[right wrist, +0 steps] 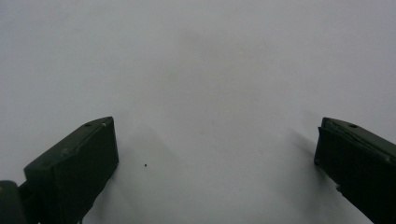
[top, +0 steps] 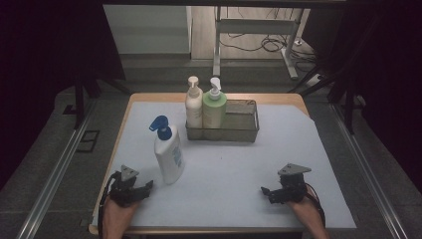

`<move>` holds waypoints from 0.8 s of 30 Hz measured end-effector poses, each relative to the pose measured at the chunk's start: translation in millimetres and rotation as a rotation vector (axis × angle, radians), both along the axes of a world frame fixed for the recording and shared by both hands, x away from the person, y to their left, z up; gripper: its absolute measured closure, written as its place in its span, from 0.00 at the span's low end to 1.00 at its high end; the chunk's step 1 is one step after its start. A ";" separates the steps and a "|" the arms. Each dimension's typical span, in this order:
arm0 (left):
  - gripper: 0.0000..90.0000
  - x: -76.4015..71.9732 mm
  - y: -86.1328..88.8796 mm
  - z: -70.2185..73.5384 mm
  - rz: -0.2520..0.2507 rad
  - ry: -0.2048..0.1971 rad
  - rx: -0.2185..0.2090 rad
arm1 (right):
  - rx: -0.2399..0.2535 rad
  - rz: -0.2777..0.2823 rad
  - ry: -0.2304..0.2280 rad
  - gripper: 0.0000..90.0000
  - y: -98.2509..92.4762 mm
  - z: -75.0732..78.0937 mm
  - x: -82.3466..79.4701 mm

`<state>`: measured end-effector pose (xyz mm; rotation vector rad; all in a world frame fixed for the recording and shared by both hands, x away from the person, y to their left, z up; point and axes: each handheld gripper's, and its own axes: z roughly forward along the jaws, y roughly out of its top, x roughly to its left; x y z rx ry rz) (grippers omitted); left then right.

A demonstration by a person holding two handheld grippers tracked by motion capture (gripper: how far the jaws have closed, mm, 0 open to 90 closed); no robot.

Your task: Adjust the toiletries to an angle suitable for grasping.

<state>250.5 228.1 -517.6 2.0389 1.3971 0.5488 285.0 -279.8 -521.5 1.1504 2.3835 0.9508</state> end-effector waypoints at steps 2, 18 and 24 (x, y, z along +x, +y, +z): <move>0.41 1.7 -0.5 0.8 0.001 0.002 -0.006 | 0.006 -0.004 0.007 0.00 -0.5 -0.3 0.6; 0.97 33.2 -13.4 4.1 -0.069 0.040 -0.092 | 0.006 -0.005 0.002 0.00 -0.6 -0.9 0.1; 0.99 49.1 -22.9 0.6 -0.108 0.040 -0.113 | 0.006 -0.004 0.002 0.00 -0.7 -0.9 0.2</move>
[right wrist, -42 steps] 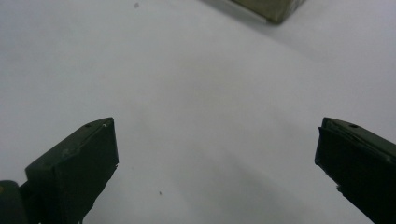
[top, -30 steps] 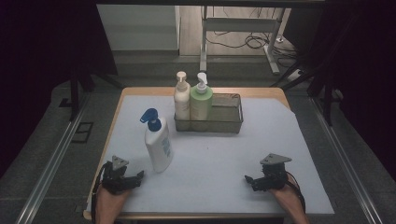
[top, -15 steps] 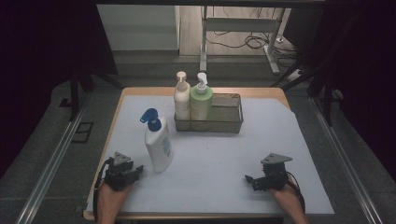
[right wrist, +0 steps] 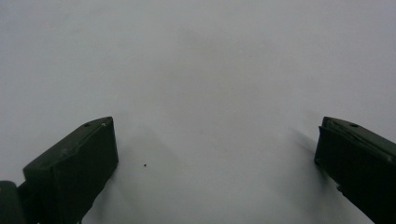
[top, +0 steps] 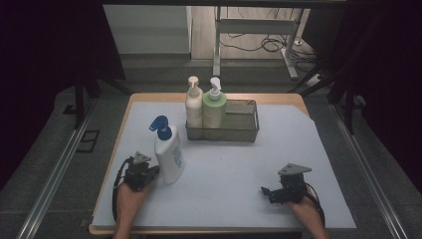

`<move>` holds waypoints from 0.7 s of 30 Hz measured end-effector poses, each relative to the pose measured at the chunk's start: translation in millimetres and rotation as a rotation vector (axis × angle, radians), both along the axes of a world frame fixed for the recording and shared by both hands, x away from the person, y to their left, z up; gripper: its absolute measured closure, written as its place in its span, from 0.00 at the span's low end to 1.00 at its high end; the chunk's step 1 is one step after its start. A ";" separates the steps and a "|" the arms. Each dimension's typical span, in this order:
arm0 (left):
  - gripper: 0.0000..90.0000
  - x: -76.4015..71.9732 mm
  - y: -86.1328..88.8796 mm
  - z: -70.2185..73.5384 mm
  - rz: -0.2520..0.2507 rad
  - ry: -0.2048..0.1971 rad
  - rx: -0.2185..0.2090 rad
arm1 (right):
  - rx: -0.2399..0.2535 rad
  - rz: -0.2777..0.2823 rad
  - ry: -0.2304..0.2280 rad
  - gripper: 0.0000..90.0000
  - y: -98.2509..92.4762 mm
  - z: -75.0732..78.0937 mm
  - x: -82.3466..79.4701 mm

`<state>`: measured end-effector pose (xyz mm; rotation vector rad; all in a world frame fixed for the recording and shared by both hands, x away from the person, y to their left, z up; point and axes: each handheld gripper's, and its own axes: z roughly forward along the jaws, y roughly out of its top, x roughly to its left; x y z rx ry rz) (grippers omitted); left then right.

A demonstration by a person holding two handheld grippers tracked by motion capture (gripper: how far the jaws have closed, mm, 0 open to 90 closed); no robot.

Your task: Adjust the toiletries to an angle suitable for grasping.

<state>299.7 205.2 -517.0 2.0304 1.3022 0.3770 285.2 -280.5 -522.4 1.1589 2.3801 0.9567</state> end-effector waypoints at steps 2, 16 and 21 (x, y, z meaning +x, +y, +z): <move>1.00 2.5 -0.3 -1.4 -0.002 -0.007 -0.016 | 0.000 0.000 0.000 0.00 0.0 0.0 0.0; 1.00 2.1 -5.1 -4.0 -0.018 0.003 -0.075 | 0.000 0.000 0.001 0.00 0.0 -0.1 0.1; 1.00 -0.7 -8.4 -3.5 -0.018 0.002 -0.066 | 0.000 0.000 0.002 0.00 0.0 0.0 0.1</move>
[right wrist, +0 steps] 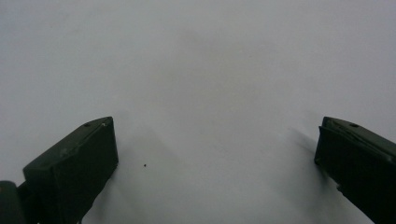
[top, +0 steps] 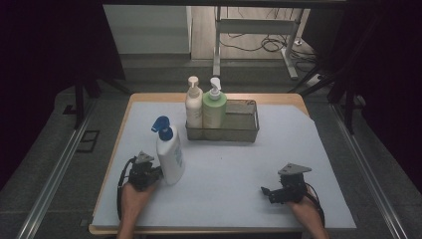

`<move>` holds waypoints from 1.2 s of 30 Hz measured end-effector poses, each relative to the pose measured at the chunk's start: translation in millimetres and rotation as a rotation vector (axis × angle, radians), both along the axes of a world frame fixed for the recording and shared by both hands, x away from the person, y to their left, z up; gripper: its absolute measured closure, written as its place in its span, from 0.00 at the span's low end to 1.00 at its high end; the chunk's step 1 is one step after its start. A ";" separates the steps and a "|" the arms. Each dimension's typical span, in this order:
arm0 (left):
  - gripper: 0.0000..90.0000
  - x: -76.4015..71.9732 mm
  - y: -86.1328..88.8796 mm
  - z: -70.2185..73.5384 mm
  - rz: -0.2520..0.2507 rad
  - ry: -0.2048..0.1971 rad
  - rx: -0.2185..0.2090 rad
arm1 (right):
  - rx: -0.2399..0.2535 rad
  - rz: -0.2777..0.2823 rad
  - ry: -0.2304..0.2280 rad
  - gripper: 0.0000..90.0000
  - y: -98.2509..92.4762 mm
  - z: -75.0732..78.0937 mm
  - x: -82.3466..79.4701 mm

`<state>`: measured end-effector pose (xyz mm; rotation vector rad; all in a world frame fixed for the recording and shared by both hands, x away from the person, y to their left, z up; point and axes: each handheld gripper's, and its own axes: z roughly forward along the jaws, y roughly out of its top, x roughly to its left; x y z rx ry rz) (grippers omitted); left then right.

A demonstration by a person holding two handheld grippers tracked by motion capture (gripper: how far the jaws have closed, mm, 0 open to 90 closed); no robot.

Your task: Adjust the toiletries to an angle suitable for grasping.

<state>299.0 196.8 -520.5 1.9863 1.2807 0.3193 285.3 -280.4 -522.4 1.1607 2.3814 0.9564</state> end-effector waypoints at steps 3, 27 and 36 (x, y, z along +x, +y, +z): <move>1.00 -1.0 -1.2 -0.1 0.001 0.001 -0.002 | 0.000 0.000 0.000 0.00 0.0 0.0 0.0; 1.00 -20.9 -34.4 3.4 -0.080 0.014 0.026 | 0.000 0.000 -0.001 0.00 0.0 0.0 0.1; 0.99 -25.0 -54.8 4.1 -0.159 0.008 0.036 | -0.001 0.000 -0.001 0.00 0.1 -0.1 0.1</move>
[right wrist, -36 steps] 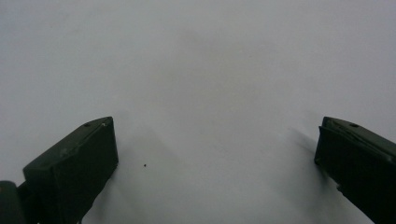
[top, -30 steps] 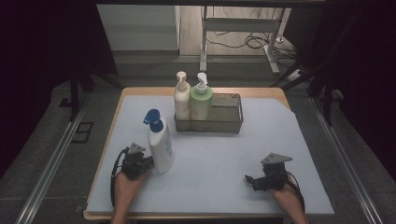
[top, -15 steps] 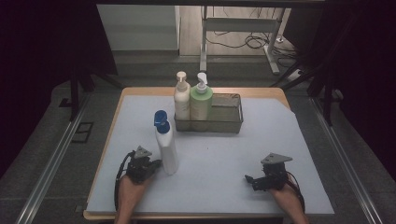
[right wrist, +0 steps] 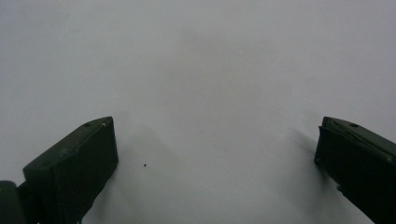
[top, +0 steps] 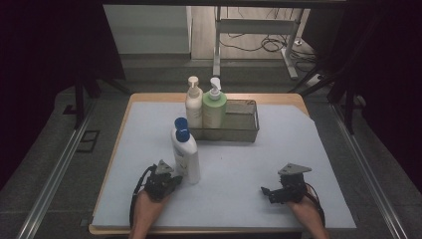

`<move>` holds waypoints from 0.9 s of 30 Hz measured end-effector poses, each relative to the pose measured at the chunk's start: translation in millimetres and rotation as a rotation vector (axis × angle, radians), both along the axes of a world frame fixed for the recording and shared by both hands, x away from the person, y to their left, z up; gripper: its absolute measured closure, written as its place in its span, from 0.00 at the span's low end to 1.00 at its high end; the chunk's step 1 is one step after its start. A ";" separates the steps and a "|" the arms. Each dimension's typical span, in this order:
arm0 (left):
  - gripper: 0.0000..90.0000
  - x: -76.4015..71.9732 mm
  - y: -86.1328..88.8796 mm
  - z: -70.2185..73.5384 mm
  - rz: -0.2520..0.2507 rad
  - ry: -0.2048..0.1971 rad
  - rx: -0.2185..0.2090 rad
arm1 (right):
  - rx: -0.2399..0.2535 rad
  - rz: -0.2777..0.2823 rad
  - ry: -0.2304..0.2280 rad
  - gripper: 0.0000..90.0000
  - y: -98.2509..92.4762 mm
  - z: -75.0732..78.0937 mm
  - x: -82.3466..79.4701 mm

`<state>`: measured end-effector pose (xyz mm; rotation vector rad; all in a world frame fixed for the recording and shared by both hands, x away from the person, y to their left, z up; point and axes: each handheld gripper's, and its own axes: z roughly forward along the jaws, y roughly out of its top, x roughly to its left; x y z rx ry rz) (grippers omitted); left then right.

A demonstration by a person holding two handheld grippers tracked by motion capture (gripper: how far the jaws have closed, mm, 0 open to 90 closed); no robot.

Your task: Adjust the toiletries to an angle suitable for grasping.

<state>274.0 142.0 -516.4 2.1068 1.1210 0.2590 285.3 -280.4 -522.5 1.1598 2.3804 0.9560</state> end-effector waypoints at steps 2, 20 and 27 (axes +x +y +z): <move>0.99 0.2 -1.0 0.1 -0.004 0.000 0.001 | 0.000 0.000 0.000 0.00 0.0 0.0 0.0; 0.91 -1.0 -9.8 0.9 -0.028 -0.025 0.026 | -0.006 -0.002 0.010 0.00 0.8 0.9 0.5; 0.76 -6.6 -4.1 5.2 0.002 -0.059 0.043 | -0.012 -0.002 0.017 0.00 1.3 1.7 1.5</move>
